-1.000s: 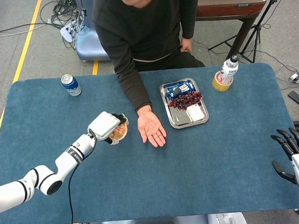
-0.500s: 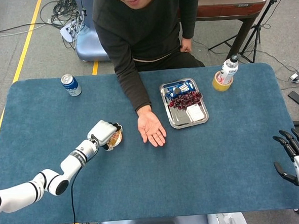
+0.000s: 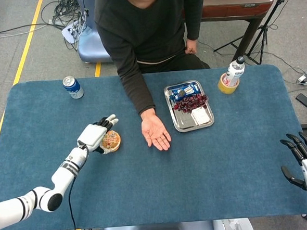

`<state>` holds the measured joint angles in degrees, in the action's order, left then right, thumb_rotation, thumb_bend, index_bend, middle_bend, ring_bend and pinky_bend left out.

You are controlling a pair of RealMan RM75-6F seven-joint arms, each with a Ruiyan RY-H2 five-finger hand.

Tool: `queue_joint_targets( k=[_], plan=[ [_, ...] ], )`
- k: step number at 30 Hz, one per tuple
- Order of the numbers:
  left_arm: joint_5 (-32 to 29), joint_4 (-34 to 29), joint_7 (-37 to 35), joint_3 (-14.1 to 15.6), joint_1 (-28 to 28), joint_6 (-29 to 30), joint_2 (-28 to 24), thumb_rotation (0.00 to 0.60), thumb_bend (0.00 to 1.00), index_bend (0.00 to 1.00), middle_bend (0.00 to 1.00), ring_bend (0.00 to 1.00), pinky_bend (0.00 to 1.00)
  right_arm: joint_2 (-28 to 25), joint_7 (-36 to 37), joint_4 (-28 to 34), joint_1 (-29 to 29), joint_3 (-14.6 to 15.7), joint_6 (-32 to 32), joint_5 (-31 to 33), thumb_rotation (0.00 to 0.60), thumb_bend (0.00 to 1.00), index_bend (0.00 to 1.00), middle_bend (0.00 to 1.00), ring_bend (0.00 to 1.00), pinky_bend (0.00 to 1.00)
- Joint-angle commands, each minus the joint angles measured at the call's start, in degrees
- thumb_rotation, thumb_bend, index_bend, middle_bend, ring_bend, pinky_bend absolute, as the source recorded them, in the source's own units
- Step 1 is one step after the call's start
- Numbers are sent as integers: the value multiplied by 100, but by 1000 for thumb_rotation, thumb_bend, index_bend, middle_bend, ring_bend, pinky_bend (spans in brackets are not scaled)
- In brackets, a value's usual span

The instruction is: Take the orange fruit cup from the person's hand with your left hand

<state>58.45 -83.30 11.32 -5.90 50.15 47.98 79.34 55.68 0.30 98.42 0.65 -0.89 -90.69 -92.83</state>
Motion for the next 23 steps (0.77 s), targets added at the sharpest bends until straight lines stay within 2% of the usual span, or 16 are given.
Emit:
queue_joint_targets(
  k=[1,5,12,18,23],
  plan=[
    [-164,-843,200,48,-730,1119,-536,600,167,0,0,0,203,21,42,-30,-25,19,63,8,600,301,181,118,0,75],
    [-98,-1317,298,168,-1277,1939,-757,600,167,0,0,0,202,24,64,-49,-75,32,142,-30,600,301,181,118,0,75],
    [445,-1870,499,577,-2313,3344,-1066,600,167,0,0,0,195,14,31,15,-147,86,261,-135,600,301,181,118,0,75],
    [1071,-2062,605,873,-2879,3980,-1090,600,167,0,0,0,178,68,-48,73,-146,89,233,-161,600,301,181,118,0,75],
    [1539,-2105,640,901,-3140,4276,-1033,600,167,0,0,0,169,66,-129,139,-127,92,170,-204,600,301,181,118,0,75]
  ],
)
